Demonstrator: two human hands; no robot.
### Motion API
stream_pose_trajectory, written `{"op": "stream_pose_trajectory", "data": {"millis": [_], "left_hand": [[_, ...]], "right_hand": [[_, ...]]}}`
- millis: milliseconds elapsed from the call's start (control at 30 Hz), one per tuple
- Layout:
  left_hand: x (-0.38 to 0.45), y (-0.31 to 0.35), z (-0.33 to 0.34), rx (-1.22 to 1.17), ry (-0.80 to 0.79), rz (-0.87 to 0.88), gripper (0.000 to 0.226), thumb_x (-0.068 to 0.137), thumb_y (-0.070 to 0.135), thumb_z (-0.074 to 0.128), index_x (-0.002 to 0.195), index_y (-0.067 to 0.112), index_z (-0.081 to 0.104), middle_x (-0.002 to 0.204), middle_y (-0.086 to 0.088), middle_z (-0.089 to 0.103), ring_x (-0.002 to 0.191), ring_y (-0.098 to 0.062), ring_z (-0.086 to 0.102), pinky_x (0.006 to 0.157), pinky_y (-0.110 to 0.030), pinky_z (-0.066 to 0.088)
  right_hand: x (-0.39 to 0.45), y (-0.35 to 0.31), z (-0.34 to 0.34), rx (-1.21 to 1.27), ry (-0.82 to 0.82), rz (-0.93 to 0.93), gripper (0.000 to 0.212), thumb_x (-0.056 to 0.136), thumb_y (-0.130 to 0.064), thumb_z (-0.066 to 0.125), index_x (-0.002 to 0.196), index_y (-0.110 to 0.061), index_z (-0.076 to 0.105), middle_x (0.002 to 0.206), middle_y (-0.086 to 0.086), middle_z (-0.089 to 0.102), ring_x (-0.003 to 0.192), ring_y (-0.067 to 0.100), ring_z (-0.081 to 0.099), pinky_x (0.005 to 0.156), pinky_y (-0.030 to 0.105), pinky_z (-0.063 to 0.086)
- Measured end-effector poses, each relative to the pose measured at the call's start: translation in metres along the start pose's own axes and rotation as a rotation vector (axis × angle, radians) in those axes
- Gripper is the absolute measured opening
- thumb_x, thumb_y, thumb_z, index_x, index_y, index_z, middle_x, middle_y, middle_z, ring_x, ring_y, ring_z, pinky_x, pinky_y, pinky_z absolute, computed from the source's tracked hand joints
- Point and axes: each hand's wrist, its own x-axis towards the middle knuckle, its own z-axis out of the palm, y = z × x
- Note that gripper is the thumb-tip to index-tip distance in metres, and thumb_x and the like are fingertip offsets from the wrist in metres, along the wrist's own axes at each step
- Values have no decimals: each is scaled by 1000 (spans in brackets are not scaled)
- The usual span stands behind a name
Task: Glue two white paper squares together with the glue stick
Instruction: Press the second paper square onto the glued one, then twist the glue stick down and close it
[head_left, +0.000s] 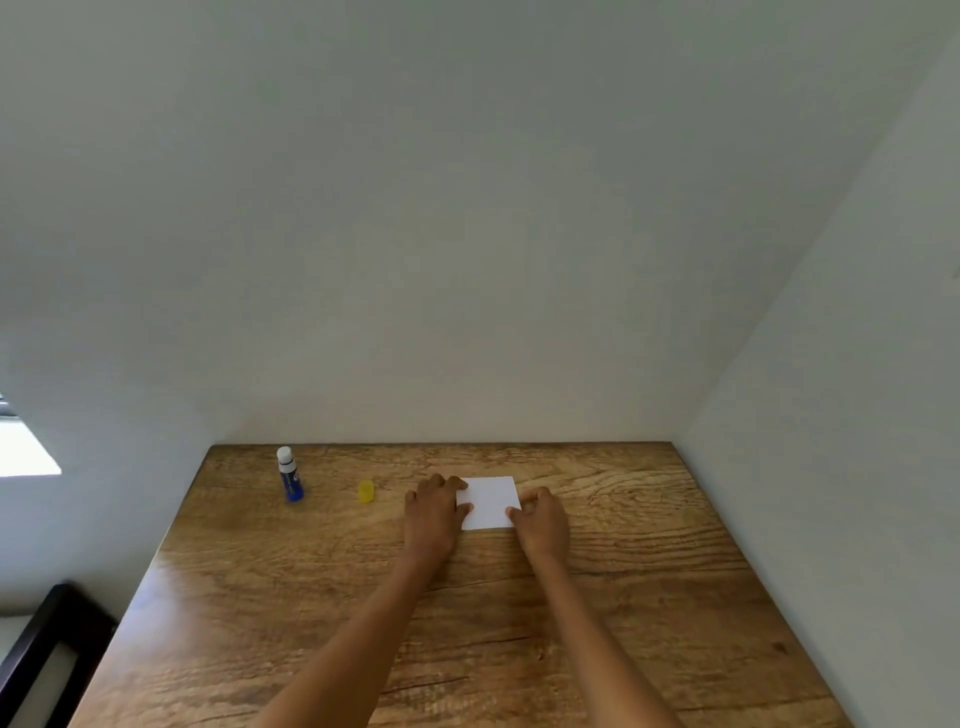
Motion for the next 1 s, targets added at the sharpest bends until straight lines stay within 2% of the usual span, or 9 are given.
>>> {"op": "stream_pose_trajectory", "data": {"millis": [200,267,367,500,600,733,833,900,1000], "left_hand": [[-10,0,-6,-34,108,10,31,95,31,48,123,19,54,124,-6,49,118,-24,47,97,-37,38],[-24,-3,-14,-53,199,36,28,96,28,44,120,18,56,122,-6,52,114,-24,49,92,-36,39],[-52,-13,-27,-129,365,38,21,96,22,44,110,16,58,113,-6,58,104,-25,54,85,-36,42],[-77,-44,-50,-415,577,-270,11,94,17,47,99,7,51,101,-12,55,95,-31,54,80,-40,44],[-75,-77,-72,-533,657,-482,28,93,20,52,112,2,46,114,-17,50,104,-33,52,88,-45,46],[-59,-117,-95,-558,591,-449,56,88,16,61,136,1,35,138,-16,40,127,-29,40,101,-40,40],[-43,-136,-100,-600,489,-434,63,87,17,64,140,4,34,144,-14,41,134,-28,37,108,-40,36],[-33,-144,-99,-599,449,-414,56,85,15,65,136,5,42,138,-13,50,127,-28,47,103,-41,42],[-27,-146,-100,-630,458,-391,33,84,10,65,116,9,61,115,-11,66,105,-22,63,84,-30,48]], "right_hand": [[-13,-9,-2,22,98,-41,28,88,-21,61,111,-7,53,119,12,51,100,25,57,73,26,42],[-25,-16,4,88,150,-154,22,90,-17,58,109,-7,54,117,12,51,100,24,57,72,26,43],[-47,-38,24,83,84,-332,16,91,-15,54,106,-10,55,110,8,56,95,21,58,69,25,42],[-75,-87,67,92,-91,-513,16,89,-12,53,104,-13,56,110,3,56,91,17,58,71,28,45],[-90,-118,103,92,-234,-554,25,89,-15,53,114,-14,53,121,3,50,94,19,60,77,34,51],[-95,-141,138,114,-344,-513,36,91,-19,53,125,-14,47,130,4,44,109,21,56,88,38,50],[-91,-147,153,132,-346,-459,36,91,-17,50,127,-13,45,130,6,44,114,21,53,88,34,47],[-87,-147,158,133,-351,-456,35,91,-14,48,126,-13,45,129,7,44,113,21,53,86,29,44],[-83,-146,160,133,-376,-459,35,92,-13,48,126,-14,45,129,6,44,114,20,52,85,26,42]]}}
